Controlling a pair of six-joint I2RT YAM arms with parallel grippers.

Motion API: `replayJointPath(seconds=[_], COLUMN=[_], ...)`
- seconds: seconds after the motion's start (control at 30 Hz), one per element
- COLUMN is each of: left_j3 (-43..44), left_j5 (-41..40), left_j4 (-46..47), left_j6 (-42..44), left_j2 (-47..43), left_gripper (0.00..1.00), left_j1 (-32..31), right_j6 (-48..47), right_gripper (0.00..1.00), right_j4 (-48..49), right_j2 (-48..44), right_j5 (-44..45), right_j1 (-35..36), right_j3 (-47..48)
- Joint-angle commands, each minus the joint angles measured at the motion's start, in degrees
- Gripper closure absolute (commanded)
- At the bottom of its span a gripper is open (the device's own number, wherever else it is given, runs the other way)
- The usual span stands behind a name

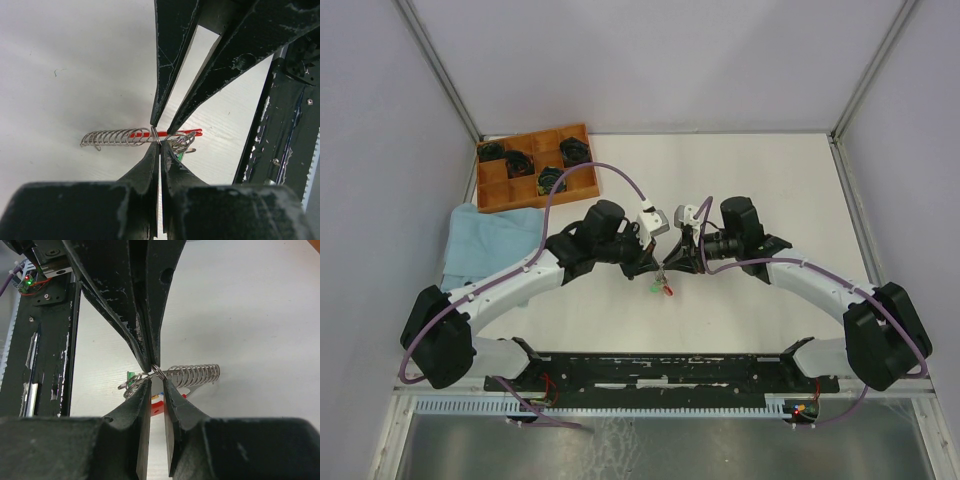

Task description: Put the keys on the keyring

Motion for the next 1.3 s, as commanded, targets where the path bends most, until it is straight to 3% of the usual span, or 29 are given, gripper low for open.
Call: replayJointPath(seconds=[0.0, 0.5, 0.9, 1.13, 1.27], left_j3=[1.3, 0.9, 0.4, 0.1, -0.8], left_j5=[3.1, 3.0, 3.9, 4.0, 3.3], left_j4=[2.7, 3.0, 4.5, 5.3, 7.0], left_j6=[2.5, 2.5, 2.6, 2.5, 1.9], left_j2=[-0.1, -0.6, -1.0, -0.9, -1.0], left_gripper=[0.97, 0.97, 0.97, 0.97, 0.95], left_j1=[-0.4, -0.4, -0.4, -0.3, -0.4], right_j6=[-0.4, -0.5, -2.0, -0.8, 0.7], right_gripper=[0.77, 0.74, 0.76, 0.87, 0.99], right_j4=[3.5, 4.8, 0.2, 1.5, 3.0], right_j2=[-0.2, -1.3, 2.0, 2.8, 3.3], right_j5=[-2.3, 0.7, -6.3, -7.2, -7.5], right_j1=[-0.2, -0.6, -0.6, -0.6, -0.6], right_j3=[1.4, 0.0, 3.2, 3.5, 3.6])
